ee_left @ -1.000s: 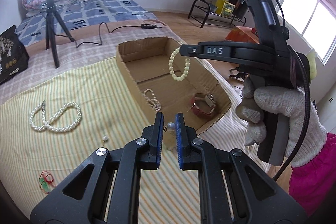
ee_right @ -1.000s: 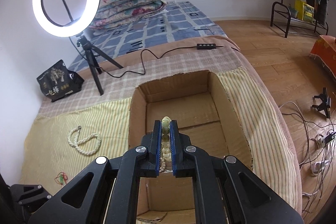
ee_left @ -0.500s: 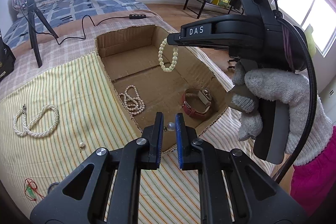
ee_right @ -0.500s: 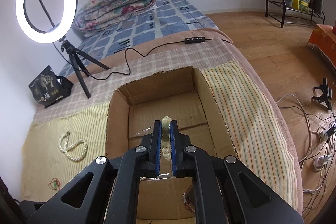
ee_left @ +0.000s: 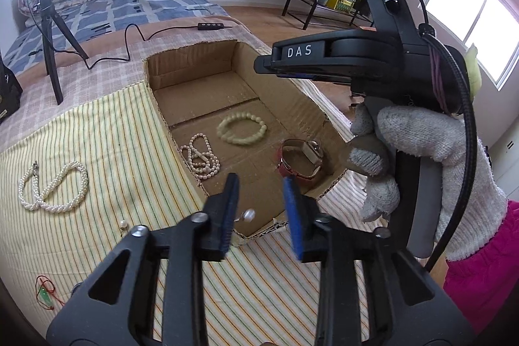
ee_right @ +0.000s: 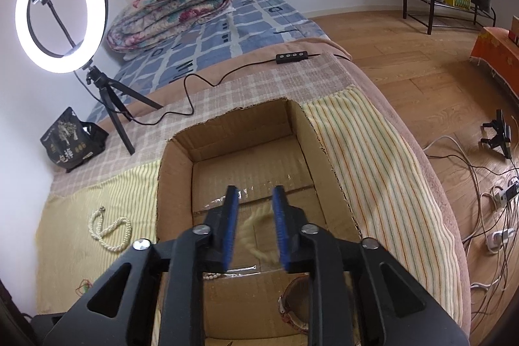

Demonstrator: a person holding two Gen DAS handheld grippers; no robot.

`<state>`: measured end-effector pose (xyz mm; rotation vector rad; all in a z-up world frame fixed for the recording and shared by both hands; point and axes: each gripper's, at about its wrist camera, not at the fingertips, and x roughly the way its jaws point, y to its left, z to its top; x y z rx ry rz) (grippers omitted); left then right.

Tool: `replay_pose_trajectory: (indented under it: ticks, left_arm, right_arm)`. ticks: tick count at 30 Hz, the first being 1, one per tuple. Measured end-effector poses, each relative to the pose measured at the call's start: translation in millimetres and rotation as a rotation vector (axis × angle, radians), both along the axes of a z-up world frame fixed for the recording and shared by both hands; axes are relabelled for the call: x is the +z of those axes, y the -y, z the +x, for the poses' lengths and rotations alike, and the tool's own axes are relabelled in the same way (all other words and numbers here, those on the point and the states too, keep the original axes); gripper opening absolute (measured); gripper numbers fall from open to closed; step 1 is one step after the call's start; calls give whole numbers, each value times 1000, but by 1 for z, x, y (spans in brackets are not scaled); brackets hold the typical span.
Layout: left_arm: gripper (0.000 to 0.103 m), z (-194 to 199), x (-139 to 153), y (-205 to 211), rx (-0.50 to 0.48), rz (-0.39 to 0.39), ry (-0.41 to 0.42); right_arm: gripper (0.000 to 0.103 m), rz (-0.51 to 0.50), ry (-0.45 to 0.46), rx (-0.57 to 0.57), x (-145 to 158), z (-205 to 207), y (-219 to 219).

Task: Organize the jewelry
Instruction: 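Withdraw both tools from the box toward the jewelry on the bed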

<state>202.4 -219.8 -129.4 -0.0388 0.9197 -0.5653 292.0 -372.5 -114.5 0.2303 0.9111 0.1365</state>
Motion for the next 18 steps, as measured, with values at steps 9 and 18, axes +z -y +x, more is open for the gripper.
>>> replay_pose_trajectory:
  ticks: [9, 18]
  left_arm:
    - [30, -4, 2, -1, -3, 12, 10]
    - [30, -12, 10, -16, 16, 19, 24]
  right_arm:
    - [39, -12, 15, -10, 5, -3, 0]
    - [67, -50, 38, -19, 18, -10, -9]
